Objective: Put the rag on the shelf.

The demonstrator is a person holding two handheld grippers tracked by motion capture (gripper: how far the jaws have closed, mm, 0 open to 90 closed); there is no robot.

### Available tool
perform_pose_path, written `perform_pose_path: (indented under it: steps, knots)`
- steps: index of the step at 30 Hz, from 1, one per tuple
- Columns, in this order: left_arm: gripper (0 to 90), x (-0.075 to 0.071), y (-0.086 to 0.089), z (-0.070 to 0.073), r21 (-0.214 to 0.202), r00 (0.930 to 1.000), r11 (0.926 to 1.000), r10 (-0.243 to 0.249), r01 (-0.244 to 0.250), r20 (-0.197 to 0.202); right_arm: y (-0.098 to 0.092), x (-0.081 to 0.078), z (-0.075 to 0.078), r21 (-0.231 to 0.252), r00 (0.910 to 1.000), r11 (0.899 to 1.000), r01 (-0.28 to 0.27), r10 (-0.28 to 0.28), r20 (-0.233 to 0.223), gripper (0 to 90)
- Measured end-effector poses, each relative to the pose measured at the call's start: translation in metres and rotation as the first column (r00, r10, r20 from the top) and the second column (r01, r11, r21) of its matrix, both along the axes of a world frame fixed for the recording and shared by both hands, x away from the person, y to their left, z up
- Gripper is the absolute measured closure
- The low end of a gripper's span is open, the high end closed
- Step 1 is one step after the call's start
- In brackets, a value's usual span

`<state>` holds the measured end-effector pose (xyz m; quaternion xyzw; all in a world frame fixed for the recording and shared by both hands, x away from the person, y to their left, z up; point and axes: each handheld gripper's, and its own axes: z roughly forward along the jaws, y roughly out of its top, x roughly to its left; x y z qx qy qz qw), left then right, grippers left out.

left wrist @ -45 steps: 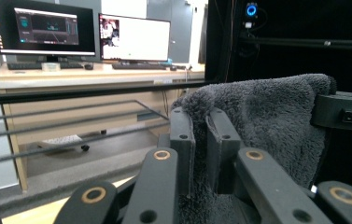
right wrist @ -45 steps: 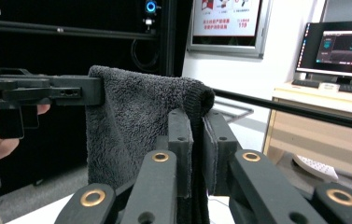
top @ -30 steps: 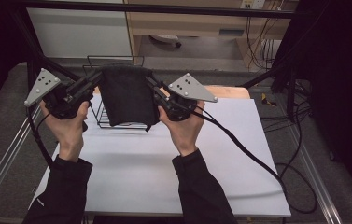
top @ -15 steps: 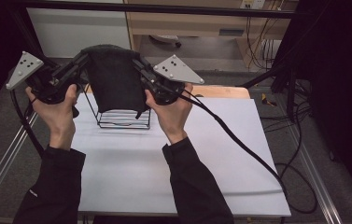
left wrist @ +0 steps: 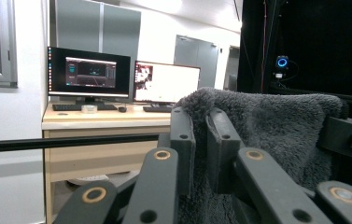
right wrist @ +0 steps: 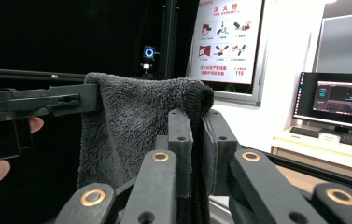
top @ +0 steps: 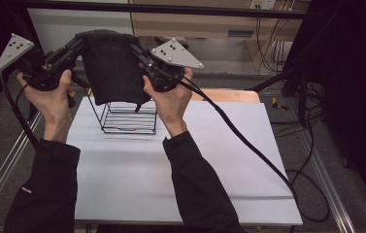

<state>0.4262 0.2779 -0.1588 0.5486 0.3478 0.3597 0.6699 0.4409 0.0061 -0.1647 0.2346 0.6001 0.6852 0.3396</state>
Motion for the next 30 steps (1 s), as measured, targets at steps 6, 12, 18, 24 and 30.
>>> perform_pose_path:
  steps: [6, 12, 18, 24, 30]
  knots:
    - [82.1, 0.007, 0.000, 0.007, 0.005, 0.9999, 1.0000, 0.004, -0.004, 0.012, 0.002, 0.010, 0.010, -0.003, 0.9998, 1.000, 0.018, -0.017, 0.012, 83.6]
    - [82.1, 0.014, 0.001, 0.017, 0.014, 0.9992, 0.9996, 0.024, -0.025, 0.031, 0.005, 0.019, 0.022, -0.004, 0.9994, 1.000, 0.025, -0.024, 0.023, 83.7]
    - [82.1, 0.023, 0.004, 0.027, -0.001, 0.9990, 0.9995, 0.032, -0.032, 0.031, 0.010, 0.025, 0.033, -0.011, 0.9986, 0.999, 0.038, -0.038, 0.036, 83.6]
    - [82.1, 0.030, 0.006, 0.032, -0.010, 0.9992, 0.9995, 0.031, -0.031, 0.027, 0.014, 0.035, 0.038, 0.001, 0.9976, 0.998, 0.058, -0.058, 0.036, 83.6]
    - [82.1, 0.041, 0.007, 0.040, 0.003, 0.9978, 0.9980, 0.063, -0.064, 0.019, 0.020, 0.046, 0.042, -0.005, 0.9966, 0.998, 0.070, -0.069, 0.046, 83.6]
